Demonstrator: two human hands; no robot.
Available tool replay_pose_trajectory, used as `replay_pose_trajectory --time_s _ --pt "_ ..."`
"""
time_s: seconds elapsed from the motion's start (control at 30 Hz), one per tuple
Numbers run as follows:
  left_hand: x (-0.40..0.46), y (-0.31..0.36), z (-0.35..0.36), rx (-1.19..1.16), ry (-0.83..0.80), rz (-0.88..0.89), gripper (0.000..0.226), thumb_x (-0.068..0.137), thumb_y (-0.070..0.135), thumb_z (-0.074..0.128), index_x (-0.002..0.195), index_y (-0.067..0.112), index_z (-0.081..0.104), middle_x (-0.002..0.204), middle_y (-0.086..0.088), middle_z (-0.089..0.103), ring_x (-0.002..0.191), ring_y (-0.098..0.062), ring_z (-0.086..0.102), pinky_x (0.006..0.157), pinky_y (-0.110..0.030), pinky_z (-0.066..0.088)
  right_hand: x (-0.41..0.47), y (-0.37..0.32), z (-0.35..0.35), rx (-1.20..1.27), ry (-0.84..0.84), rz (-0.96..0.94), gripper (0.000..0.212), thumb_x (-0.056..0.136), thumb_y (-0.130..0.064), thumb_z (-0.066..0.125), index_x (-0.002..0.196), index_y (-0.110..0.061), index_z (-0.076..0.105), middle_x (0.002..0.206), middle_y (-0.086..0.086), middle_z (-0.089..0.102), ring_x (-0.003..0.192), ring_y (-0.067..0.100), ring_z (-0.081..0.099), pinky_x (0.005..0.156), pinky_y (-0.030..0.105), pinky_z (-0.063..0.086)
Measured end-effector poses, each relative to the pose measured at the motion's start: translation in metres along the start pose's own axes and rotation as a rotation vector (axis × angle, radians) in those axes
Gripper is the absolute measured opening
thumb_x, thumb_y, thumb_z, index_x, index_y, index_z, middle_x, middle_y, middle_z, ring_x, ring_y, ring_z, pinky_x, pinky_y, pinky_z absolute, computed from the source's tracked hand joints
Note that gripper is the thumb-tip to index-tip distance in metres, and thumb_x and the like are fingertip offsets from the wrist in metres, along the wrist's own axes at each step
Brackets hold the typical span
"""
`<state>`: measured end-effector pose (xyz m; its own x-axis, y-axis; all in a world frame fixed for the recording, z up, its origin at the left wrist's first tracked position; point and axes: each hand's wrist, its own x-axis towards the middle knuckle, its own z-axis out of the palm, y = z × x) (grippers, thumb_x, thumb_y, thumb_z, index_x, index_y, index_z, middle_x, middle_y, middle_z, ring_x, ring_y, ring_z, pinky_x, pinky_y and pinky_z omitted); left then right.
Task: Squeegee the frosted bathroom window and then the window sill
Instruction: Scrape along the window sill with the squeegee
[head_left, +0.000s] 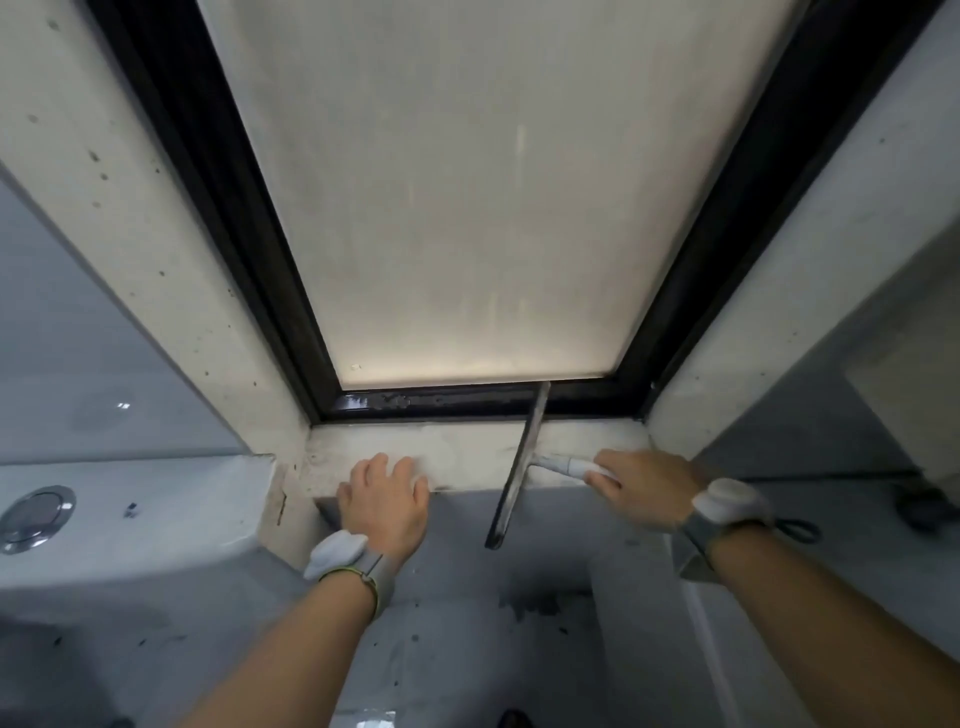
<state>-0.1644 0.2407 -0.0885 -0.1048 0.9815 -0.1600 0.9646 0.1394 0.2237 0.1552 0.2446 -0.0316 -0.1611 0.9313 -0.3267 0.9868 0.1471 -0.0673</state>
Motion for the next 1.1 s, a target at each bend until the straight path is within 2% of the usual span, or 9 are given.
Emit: replay_pose_trajectory --time_s 0.17,0.23,0.37,0.47,0.6,0.7,0.87,1.0,1.1 --pt "0.002 -0.001 -0.004 0.027 -0.02 -0.018 0.039 0.099 0.048 0.034 0.126 0.029 0.054 0.14 -0.003 0.046 0.131 -0.028 0.037 0.105 -0.045 0.034 -0.028 0.021 0.005 0.094 0.05 0.209 0.032 0.1 -0.052 0.036 0.086 -0.027 0.049 0.105 0.009 0.069 0.091 0.031 0.063 0.069 0.035 0.046" --pt "0.002 -0.003 -0.006 0.015 -0.038 -0.014 0.039 0.1 0.047 0.033 0.126 0.028 0.054 0.14 -0.003 0.046 0.131 -0.028 0.037 0.105 -0.045 0.035 -0.031 0.009 0.01 0.113 0.103 0.213 0.033 0.099 -0.053 0.036 0.084 -0.026 0.047 0.102 0.01 0.07 0.089 0.033 0.064 0.069 0.036 0.048" --pt "0.007 -0.009 -0.02 -0.257 -0.044 -0.102 0.044 0.102 0.035 0.033 0.14 0.017 0.048 0.147 -0.011 0.044 0.134 -0.032 0.038 0.111 -0.043 0.034 -0.02 -0.047 0.019 0.021 0.184 -0.034 0.033 0.098 -0.053 0.037 0.097 -0.024 0.052 0.096 0.01 0.07 0.085 0.035 0.065 0.06 0.036 0.037" --pt "0.002 -0.014 -0.032 -0.422 0.04 -0.166 0.049 0.102 0.032 0.035 0.147 0.012 0.039 0.151 -0.014 0.038 0.138 -0.033 0.034 0.114 -0.044 0.03 0.007 -0.103 0.011 -0.04 0.194 -0.268 0.036 0.095 -0.057 0.036 0.1 -0.026 0.053 0.094 0.005 0.07 0.083 0.033 0.066 0.061 0.033 0.033" --pt "-0.006 -0.015 -0.038 -0.436 0.076 -0.23 0.051 0.102 0.033 0.039 0.147 0.009 0.037 0.151 -0.016 0.035 0.138 -0.035 0.032 0.114 -0.044 0.028 0.05 -0.161 -0.016 -0.109 0.051 -0.349 0.043 0.095 -0.06 0.032 0.106 -0.027 0.058 0.101 0.006 0.069 0.083 0.032 0.062 0.065 0.035 0.035" --pt "-0.009 -0.016 -0.037 -0.445 0.049 -0.248 0.05 0.101 0.034 0.039 0.144 0.008 0.04 0.147 -0.018 0.039 0.135 -0.036 0.035 0.113 -0.044 0.029 0.074 -0.182 -0.027 -0.153 0.013 -0.347 0.042 0.095 -0.06 0.032 0.101 -0.028 0.06 0.099 0.003 0.069 0.075 0.028 0.055 0.064 0.035 0.036" --pt "-0.007 -0.027 -0.033 -0.378 -0.032 -0.256 0.051 0.103 0.037 0.034 0.144 0.007 0.039 0.145 -0.022 0.044 0.134 -0.038 0.038 0.112 -0.044 0.03 0.071 -0.152 -0.02 -0.081 -0.044 -0.322 0.042 0.094 -0.063 0.029 0.093 -0.03 0.056 0.087 -0.003 0.062 0.076 0.025 0.057 0.064 0.034 0.038" --pt "-0.007 -0.031 -0.033 -0.362 -0.056 -0.263 0.055 0.103 0.04 0.032 0.148 0.008 0.035 0.148 -0.021 0.042 0.136 -0.037 0.037 0.113 -0.043 0.029 0.049 -0.109 -0.01 -0.068 0.003 -0.252 0.042 0.094 -0.062 0.027 0.086 -0.029 0.05 0.086 -0.004 0.063 0.077 0.025 0.059 0.065 0.034 0.039" --pt "-0.007 -0.03 -0.036 -0.421 -0.049 -0.282 0.056 0.103 0.041 0.033 0.15 0.01 0.031 0.151 -0.02 0.038 0.137 -0.038 0.035 0.113 -0.044 0.029 0.046 -0.119 -0.015 -0.085 0.045 -0.326 0.042 0.095 -0.062 0.026 0.088 -0.028 0.049 0.084 -0.002 0.063 0.072 0.026 0.057 0.063 0.034 0.038"
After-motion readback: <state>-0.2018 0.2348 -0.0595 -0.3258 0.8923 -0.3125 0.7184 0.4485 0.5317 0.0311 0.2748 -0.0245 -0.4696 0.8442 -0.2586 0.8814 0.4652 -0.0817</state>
